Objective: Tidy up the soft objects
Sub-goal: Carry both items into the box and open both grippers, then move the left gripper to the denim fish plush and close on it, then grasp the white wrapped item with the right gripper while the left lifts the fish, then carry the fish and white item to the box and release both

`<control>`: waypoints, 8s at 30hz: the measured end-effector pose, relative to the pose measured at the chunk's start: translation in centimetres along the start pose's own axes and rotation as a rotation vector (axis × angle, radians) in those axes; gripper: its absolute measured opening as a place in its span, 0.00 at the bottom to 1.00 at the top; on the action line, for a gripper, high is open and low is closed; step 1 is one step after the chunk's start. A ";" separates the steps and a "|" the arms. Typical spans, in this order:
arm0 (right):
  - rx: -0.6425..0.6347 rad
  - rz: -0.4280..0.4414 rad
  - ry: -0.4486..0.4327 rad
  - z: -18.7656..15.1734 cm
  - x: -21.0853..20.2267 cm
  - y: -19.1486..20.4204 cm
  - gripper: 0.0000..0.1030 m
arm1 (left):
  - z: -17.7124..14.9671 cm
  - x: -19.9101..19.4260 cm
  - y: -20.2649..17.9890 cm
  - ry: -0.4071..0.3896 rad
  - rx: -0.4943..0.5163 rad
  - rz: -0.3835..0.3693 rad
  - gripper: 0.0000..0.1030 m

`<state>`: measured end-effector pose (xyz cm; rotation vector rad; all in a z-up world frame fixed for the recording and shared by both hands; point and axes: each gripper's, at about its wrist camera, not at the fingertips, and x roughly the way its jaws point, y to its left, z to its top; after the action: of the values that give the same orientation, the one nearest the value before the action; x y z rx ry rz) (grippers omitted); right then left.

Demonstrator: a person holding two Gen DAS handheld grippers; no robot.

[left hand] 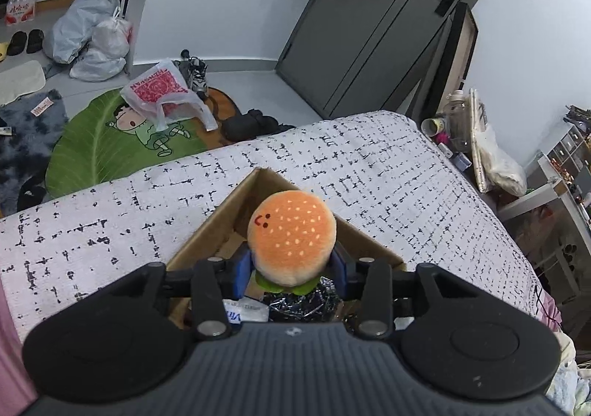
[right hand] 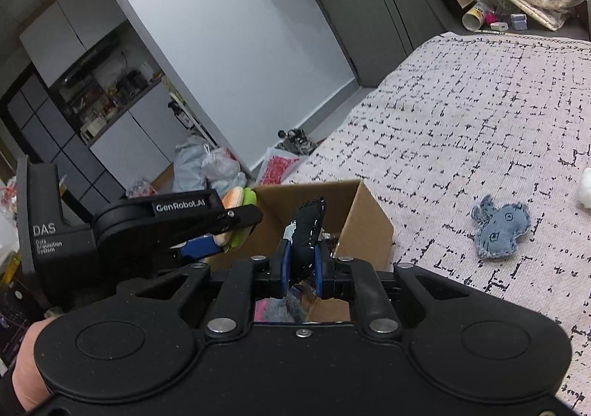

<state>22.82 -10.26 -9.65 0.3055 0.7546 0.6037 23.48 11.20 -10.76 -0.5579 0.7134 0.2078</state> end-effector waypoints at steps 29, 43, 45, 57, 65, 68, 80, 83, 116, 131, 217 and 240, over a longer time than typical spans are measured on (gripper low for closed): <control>0.066 -0.240 -0.001 3.0 -4.8 -2.9 0.95 | -1.4 -4.4 -3.2 -0.020 0.099 0.092 0.87; 0.096 -0.280 -0.103 4.9 -10.9 -7.4 1.00 | -1.9 -7.8 -9.0 -0.073 0.194 0.057 0.97; 0.086 -0.293 -0.096 4.4 -11.1 -7.9 1.00 | -2.3 -7.8 -9.4 -0.066 0.195 0.056 0.97; 0.110 -0.262 -0.103 3.9 -12.4 -11.0 1.00 | -4.7 -7.1 -12.4 -0.062 0.216 0.060 0.97; 0.185 -0.226 -0.105 4.1 -13.1 -13.5 1.00 | -6.3 -5.7 -15.0 -0.032 0.251 0.052 0.97; 0.217 -0.231 -0.101 4.0 -13.5 -14.4 1.00 | -6.9 -5.0 -15.8 -0.022 0.264 0.051 0.97; 0.319 -0.227 -0.119 4.3 -14.6 -17.8 1.00 | -8.2 -2.6 -18.0 0.015 0.287 0.086 0.97; 0.362 -0.219 -0.112 4.2 -14.4 -18.9 1.00 | -8.3 -1.9 -18.4 0.017 0.280 0.073 0.96; 0.484 -0.330 -0.014 4.0 -5.2 -24.0 0.93 | -10.5 12.6 -18.3 0.285 0.330 -0.001 0.93; 0.361 -0.405 -0.048 3.5 -1.7 -23.0 0.91 | -11.8 13.3 -17.8 0.175 0.363 0.008 0.61; 0.089 -0.323 -0.235 2.8 -11.0 -9.0 0.47 | -3.6 -6.5 -13.8 -0.143 0.210 -0.149 0.07; -0.014 -0.285 -0.240 1.1 -11.5 -3.1 0.47 | -1.9 -11.9 -7.0 -0.189 0.147 -0.083 0.07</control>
<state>18.25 -19.82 -4.08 0.2469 0.5493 0.2956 16.11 4.38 -1.05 -0.4200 0.5159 0.1270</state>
